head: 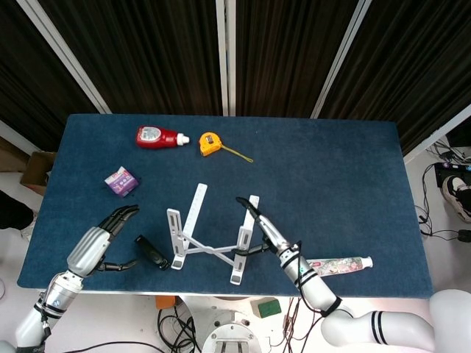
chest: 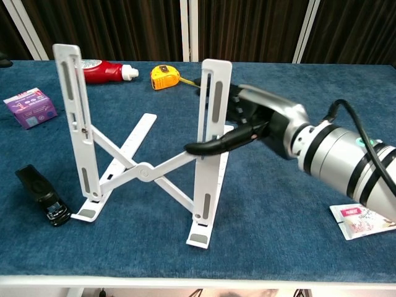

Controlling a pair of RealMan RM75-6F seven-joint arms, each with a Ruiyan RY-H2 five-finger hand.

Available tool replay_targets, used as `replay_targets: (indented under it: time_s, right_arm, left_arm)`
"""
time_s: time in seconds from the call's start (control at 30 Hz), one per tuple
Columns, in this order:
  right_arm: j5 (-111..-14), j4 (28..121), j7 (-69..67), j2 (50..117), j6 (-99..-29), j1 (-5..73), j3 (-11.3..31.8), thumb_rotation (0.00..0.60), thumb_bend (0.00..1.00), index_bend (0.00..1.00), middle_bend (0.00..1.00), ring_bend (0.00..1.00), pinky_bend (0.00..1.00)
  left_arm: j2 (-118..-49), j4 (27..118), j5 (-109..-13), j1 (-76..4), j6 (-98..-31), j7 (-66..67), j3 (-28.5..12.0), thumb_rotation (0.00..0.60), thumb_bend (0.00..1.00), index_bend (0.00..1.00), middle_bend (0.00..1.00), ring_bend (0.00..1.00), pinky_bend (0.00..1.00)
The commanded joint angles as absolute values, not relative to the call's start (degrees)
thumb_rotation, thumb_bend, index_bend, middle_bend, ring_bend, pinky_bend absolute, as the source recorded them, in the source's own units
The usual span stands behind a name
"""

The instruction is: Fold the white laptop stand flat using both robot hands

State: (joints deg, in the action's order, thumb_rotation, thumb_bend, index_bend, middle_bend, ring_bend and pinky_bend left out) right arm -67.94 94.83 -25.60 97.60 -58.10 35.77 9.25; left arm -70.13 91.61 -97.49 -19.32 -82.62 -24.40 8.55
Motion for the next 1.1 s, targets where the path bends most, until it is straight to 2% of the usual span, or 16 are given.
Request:
replay_targets:
  time_s: [0.03, 0.17, 0.3, 0.4, 0.5, 0.57, 0.67, 0.73, 0.87, 1.1]
  right_arm:
    - [-64.2, 94.5, -24.1, 95.7, -60.5, 33.2, 11.6, 0.600, 0.03, 0.00, 0.00, 0.00, 0.00]
    - [-63.8, 95.8, -24.6, 92.8, -65.8, 29.4, 13.3, 0.600, 0.03, 0.00, 0.00, 0.00, 0.00]
    - [-72.4, 97.1, -22.8, 87.4, -71.3, 26.7, 11.8, 0.600, 0.03, 0.00, 0.00, 0.00, 0.00]
    - [-79.2, 99.4, -20.1, 82.8, -72.3, 26.5, 9.9, 0.600, 0.03, 0.01, 0.10, 0.01, 0.02]
    - [-84.3, 101.4, -15.0, 79.7, -72.0, 27.1, 8.1, 0.600, 0.02, 0.13, 0.28, 0.14, 0.18]
    - [-86.5, 102.2, -11.3, 78.8, -71.5, 27.7, 7.3, 0.600, 0.01, 0.30, 0.42, 0.29, 0.34]
    - [-88.7, 102.7, -4.3, 78.8, -69.5, 29.0, 6.2, 0.600, 0.00, 0.47, 0.55, 0.46, 0.57]
    - [-88.9, 102.8, -0.9, 79.4, -67.8, 29.8, 5.6, 0.600, 0.00, 0.56, 0.62, 0.56, 0.67]
    - [-89.3, 100.7, 7.7, 82.6, -64.6, 31.6, 4.4, 0.600, 0.00, 0.64, 0.70, 0.66, 0.78]
    - [-89.7, 93.2, 16.6, 90.7, -61.8, 33.6, 3.3, 0.600, 0.00, 0.73, 0.78, 0.74, 0.87]
  left_arm:
    - [-69.6, 91.7, -97.1, -19.9, -81.6, -23.6, 7.8, 0.600, 0.17, 0.06, 0.05, 0.00, 0.16]
    - [-68.2, 91.6, -95.5, -21.0, -79.4, -20.1, 6.1, 0.600, 0.18, 0.06, 0.05, 0.00, 0.16]
    - [-67.4, 91.3, -93.1, -23.3, -75.5, -13.1, 3.4, 0.600, 0.18, 0.06, 0.05, 0.00, 0.16]
    - [-68.1, 90.6, -92.0, -26.1, -71.9, -5.9, 1.1, 0.600, 0.18, 0.06, 0.05, 0.00, 0.16]
    - [-69.9, 89.5, -91.1, -29.5, -67.8, 1.5, -1.2, 0.600, 0.17, 0.05, 0.04, 0.00, 0.16]
    - [-71.6, 88.8, -90.5, -31.5, -65.7, 4.9, -2.6, 0.600, 0.13, 0.04, 0.02, 0.00, 0.15]
    - [-75.2, 86.7, -88.4, -34.9, -61.4, 10.1, -4.7, 0.600, 0.08, 0.02, 0.00, 0.00, 0.13]
    - [-77.3, 85.0, -87.4, -36.7, -59.3, 12.6, -5.6, 0.600, 0.06, 0.01, 0.00, 0.00, 0.12]
    - [-82.2, 80.3, -85.2, -39.9, -55.5, 16.8, -6.9, 0.600, 0.05, 0.00, 0.00, 0.00, 0.11]
    - [-89.0, 72.6, -82.9, -42.9, -52.8, 19.9, -7.4, 0.600, 0.05, 0.00, 0.00, 0.00, 0.11]
